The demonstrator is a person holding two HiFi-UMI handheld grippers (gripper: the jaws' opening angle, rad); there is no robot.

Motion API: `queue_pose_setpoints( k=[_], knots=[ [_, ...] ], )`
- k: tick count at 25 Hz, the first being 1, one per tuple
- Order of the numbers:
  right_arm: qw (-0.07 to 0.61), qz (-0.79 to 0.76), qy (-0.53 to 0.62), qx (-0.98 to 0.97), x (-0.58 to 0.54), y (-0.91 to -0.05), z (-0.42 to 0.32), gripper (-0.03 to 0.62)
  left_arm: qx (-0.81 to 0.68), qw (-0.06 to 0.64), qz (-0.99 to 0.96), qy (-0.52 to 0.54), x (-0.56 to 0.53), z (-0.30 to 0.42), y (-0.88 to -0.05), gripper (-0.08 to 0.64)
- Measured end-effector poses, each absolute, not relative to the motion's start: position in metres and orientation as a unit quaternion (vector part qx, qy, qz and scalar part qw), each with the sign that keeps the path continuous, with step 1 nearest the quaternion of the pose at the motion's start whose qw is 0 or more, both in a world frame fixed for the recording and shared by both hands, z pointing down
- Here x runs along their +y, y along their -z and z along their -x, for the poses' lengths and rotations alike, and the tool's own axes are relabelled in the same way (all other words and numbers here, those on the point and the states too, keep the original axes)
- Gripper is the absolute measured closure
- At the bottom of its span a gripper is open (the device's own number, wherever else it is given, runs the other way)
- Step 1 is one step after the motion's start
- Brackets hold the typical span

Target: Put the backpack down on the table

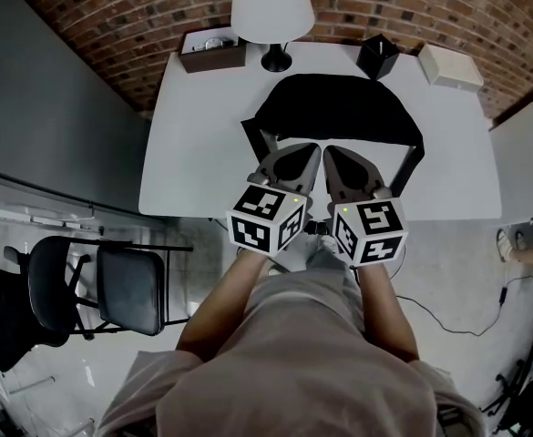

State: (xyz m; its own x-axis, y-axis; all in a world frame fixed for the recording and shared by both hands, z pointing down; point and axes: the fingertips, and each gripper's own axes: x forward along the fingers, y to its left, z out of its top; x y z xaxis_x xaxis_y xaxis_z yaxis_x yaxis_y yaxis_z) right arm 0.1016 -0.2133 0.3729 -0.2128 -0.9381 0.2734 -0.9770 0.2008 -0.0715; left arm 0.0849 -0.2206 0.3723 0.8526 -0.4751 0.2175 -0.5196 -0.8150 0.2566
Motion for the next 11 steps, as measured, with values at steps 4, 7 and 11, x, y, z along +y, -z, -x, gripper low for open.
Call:
queue_pose_setpoints(
  k=[4,7,11],
  knots=[
    [0.087,-0.624,-0.115,-0.768,-0.2124,-0.3723,-0.1014,0.592,-0.256,0.165,-0.950,-0.074,-0.2190,-0.0849,-0.3732,0.555],
    [0.083,-0.625,-0.115,-0.767,-0.2124,-0.3716,-0.1019,0.592,-0.254,0.174,-0.949,-0.072,-0.2193,-0.0845,-0.3740,0.555],
    [0.083,-0.625,-0.115,-0.767,-0.2114,-0.3724,-0.1007,0.592,-0.257,0.173,-0.948,-0.075,-0.2202,-0.0820,-0.3768,0.555]
  ],
)
